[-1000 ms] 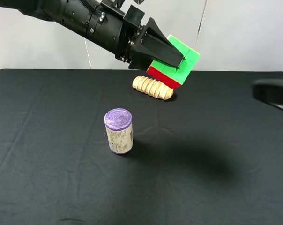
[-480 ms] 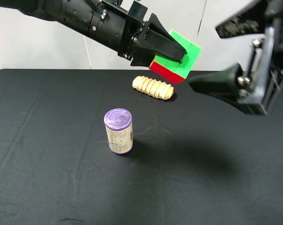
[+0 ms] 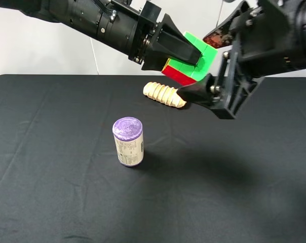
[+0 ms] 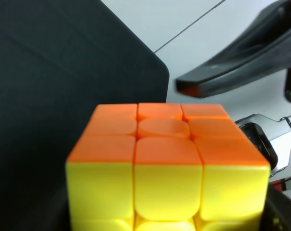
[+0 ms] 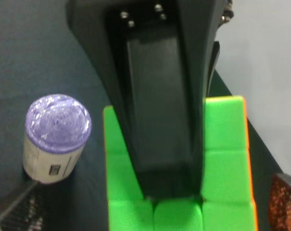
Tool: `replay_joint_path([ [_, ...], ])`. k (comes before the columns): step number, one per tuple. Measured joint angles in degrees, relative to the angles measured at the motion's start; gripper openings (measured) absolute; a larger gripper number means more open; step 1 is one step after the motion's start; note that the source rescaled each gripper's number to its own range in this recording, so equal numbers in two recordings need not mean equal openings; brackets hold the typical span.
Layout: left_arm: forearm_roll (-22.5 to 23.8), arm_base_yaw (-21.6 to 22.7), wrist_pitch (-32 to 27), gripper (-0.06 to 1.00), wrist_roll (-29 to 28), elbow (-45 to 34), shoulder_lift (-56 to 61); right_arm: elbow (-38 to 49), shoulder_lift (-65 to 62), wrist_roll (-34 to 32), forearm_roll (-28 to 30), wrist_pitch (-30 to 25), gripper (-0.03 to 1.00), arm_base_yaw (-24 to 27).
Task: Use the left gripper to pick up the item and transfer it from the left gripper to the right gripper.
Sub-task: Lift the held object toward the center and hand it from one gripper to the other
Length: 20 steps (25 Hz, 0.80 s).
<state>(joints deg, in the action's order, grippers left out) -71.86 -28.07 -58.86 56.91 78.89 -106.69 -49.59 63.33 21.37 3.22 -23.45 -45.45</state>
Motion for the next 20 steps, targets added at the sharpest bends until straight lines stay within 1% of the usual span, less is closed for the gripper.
replay_joint_path([
  [10, 0.0, 0.0, 1.4, 0.00, 0.0, 0.0, 0.0, -0.1, 4.6, -1.5, 0.4, 6.2, 1.00, 0.0],
  [14, 0.0, 0.0, 1.4, 0.00, 0.0, 0.0, 0.0, -0.1, 5.1, -1.7, 0.4, 7.4, 1.00, 0.0],
  [19, 0.1, 0.0, 1.4, 0.00, 0.0, -0.1, 0.0, -0.1, 5.7, -2.4, 0.4, 7.6, 1.00, 0.0],
  [20, 0.5, 0.0, 1.0, 0.00, 0.0, -0.1, 0.0, -0.1, 5.8, -2.4, 0.6, 7.6, 0.86, 0.0],
])
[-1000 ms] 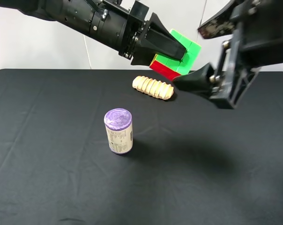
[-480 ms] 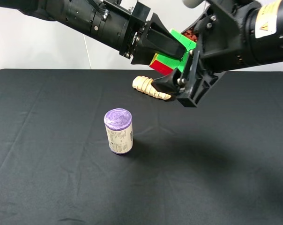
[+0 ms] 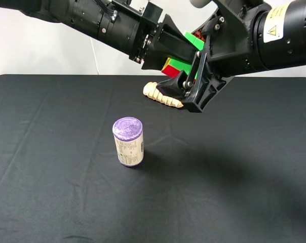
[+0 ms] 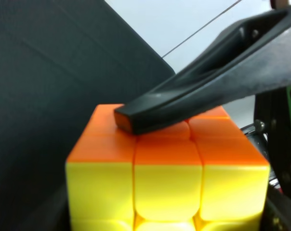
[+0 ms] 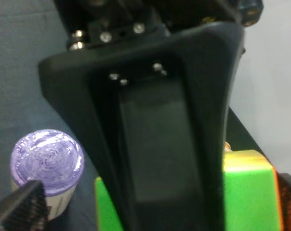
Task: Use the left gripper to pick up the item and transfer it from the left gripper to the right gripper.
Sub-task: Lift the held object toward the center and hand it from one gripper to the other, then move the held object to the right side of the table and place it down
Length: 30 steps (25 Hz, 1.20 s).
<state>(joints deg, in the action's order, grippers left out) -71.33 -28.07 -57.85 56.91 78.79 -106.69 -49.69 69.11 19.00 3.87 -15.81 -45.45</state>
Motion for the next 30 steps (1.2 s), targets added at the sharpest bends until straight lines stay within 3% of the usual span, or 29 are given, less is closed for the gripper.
replay_joint_path([
  [1, 0.6, 0.0, -0.6, 0.00, 0.0, -0.1, 0.0, 0.0, 0.0, 0.0, 0.3, 0.1, 0.59, 0.0],
  [2, 0.4, 0.0, -0.6, 0.01, -0.2, -0.2, -0.1, -0.1, 0.0, 0.0, 0.8, 0.1, 0.14, 0.0],
  [3, 0.5, 0.0, -0.6, 0.01, -0.2, -0.2, -0.1, -0.1, 0.0, 0.0, 0.9, 0.5, 0.10, 0.0],
  [19, 0.5, -0.2, -0.2, 0.03, -0.6, -0.2, -0.2, -0.1, 0.0, 0.0, 1.0, 0.1, 0.08, 0.0],
  [21, -0.1, -0.2, 1.5, 0.32, -0.7, -0.1, -0.2, -0.1, 0.0, -0.1, 0.8, 0.0, 0.04, 0.0],
  [23, -0.2, -0.2, 2.5, 0.71, -0.7, 0.0, -0.2, -0.1, 0.1, -0.2, 0.4, -0.5, 0.00, 0.0],
  [24, -0.2, -0.2, 2.9, 0.81, -0.7, 0.1, -0.2, -0.1, 0.1, -0.2, 0.4, -0.5, 0.00, 0.0],
  [26, -0.3, -0.2, 3.0, 0.92, -0.7, 0.1, -0.2, -0.1, 0.1, -0.2, 0.4, -0.5, 0.00, 0.0],
  [30, -0.3, -0.2, 2.9, 0.99, -0.7, 0.1, -0.2, -0.1, 0.1, -0.2, 0.3, -0.5, 0.00, 0.0],
])
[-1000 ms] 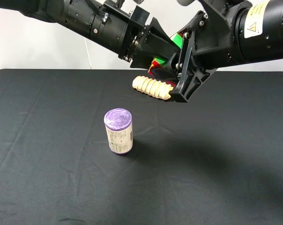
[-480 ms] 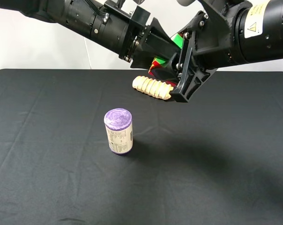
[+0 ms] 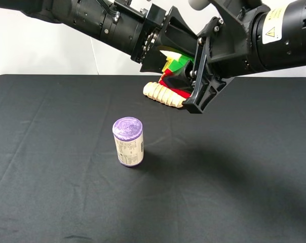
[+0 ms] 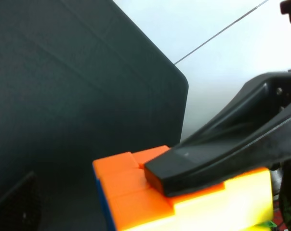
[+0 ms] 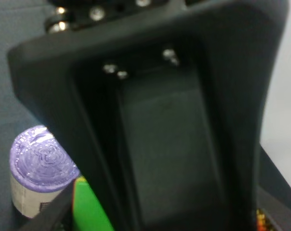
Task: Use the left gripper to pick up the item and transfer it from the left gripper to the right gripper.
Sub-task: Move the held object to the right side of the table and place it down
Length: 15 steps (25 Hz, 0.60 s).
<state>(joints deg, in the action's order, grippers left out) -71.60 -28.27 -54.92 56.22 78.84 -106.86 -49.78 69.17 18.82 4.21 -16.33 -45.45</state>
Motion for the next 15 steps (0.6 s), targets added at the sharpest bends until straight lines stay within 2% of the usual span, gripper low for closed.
replay_joint_path([
  [6, 1.2, 0.0, -0.4, 1.00, -0.3, 0.0, 0.6, 0.0, 0.0, 0.0, 0.0, 0.0, 0.00, 0.0],
  [15, 13.1, 0.9, 0.1, 1.00, -7.4, 0.0, 5.8, 0.0, 0.0, 0.0, -0.1, 0.0, 0.00, 0.0],
])
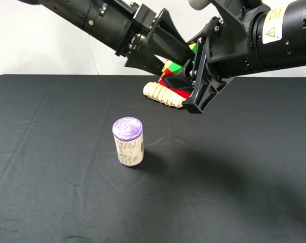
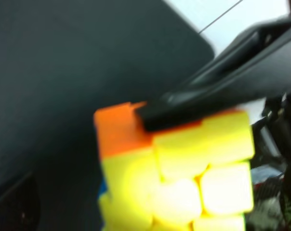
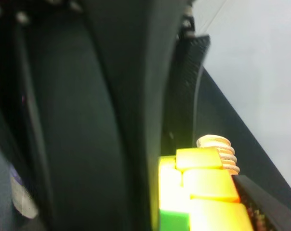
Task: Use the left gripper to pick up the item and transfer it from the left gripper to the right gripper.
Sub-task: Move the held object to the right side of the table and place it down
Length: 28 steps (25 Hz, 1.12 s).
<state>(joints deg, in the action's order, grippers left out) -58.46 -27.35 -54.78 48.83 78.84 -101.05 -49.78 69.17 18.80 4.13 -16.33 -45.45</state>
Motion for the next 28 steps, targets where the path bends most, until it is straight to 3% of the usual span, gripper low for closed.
replay_joint_path([
  [11, 2.9, 11.9, -3.3, 1.00, -2.8, 0.0, 8.7, 0.0, 0.0, 0.0, 0.0, 0.0, 0.00, 0.0],
  [14, 5.9, 15.6, -5.1, 1.00, -5.1, 0.0, 12.1, 0.0, 0.0, 0.0, 0.0, 0.0, 0.00, 0.0],
  [18, 16.5, 18.8, -6.7, 1.00, -11.9, 0.0, 17.2, 0.0, 0.0, 0.0, 0.0, 0.0, 0.00, 0.0],
  [23, 35.8, 19.1, -7.5, 0.99, -22.3, -0.6, 24.5, 0.0, 0.0, 0.0, 0.0, 0.0, 0.00, 0.0],
  [28, 43.4, 19.1, -7.2, 0.99, -26.0, -6.0, 32.9, 0.0, 0.0, 0.0, 0.0, 0.0, 0.00, 0.0],
])
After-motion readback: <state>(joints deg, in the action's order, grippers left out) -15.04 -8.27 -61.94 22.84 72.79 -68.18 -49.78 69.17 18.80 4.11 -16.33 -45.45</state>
